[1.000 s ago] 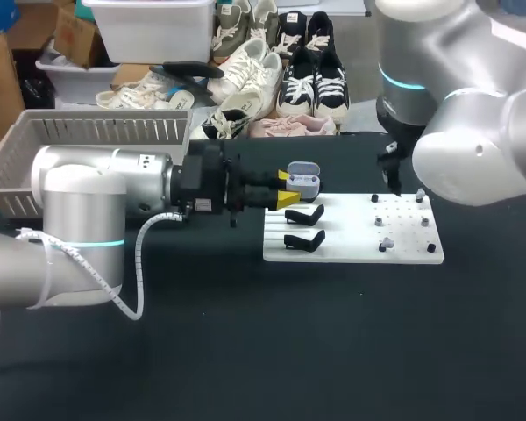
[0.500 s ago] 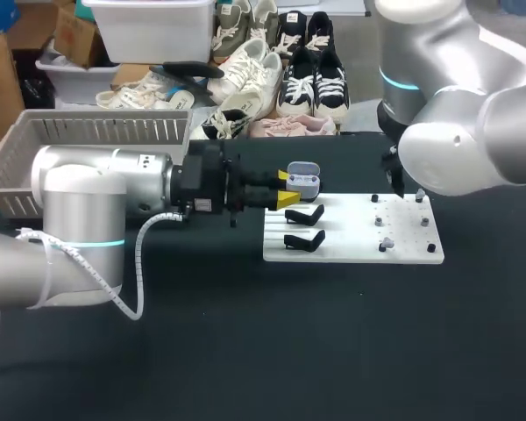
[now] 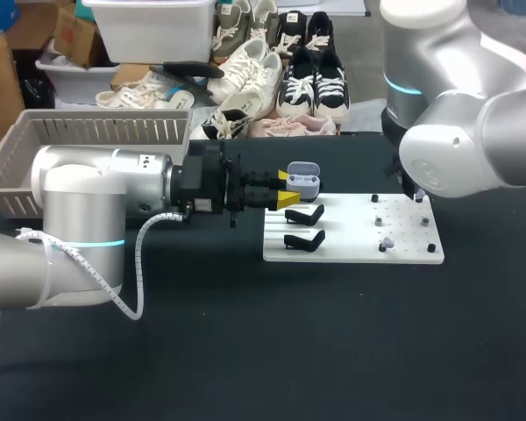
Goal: Pick up each earbud case from the left stands, insert the matching earbuds, close the lid, and place the case in the box.
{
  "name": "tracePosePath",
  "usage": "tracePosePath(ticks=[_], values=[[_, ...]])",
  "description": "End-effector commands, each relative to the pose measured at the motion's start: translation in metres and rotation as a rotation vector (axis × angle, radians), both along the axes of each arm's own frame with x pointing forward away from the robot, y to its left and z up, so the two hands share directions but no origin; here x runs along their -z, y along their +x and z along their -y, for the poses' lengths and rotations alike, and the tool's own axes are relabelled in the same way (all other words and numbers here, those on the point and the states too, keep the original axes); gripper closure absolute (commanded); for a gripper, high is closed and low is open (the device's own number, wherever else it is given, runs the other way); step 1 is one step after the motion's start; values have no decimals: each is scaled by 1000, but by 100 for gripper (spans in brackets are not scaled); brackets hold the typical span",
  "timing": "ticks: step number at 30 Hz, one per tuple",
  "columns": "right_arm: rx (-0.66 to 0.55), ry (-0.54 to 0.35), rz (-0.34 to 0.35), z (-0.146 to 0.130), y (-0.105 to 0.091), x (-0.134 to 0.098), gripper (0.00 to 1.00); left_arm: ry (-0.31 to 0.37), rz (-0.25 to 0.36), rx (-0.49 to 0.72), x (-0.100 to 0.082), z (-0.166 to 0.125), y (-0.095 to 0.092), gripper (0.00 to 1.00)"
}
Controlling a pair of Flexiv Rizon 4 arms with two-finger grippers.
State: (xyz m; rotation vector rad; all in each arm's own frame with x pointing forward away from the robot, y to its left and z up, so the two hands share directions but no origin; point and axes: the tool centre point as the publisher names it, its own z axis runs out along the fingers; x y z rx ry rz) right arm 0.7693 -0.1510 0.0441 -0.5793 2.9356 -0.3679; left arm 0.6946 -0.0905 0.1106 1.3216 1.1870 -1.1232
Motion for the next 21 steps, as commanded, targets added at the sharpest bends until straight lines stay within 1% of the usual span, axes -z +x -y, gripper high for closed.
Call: tracePosePath(ticks=[1,11,21], values=[[1,-4,3,-2,-1,3,51,-2,1,1,1,0,1,100],[2,-8,-2,-1,-1,11,53,-2,1,1,1,0,1,100],[5,-11,10,0,3,16,60,-2,1,1,1,0,1,100]])
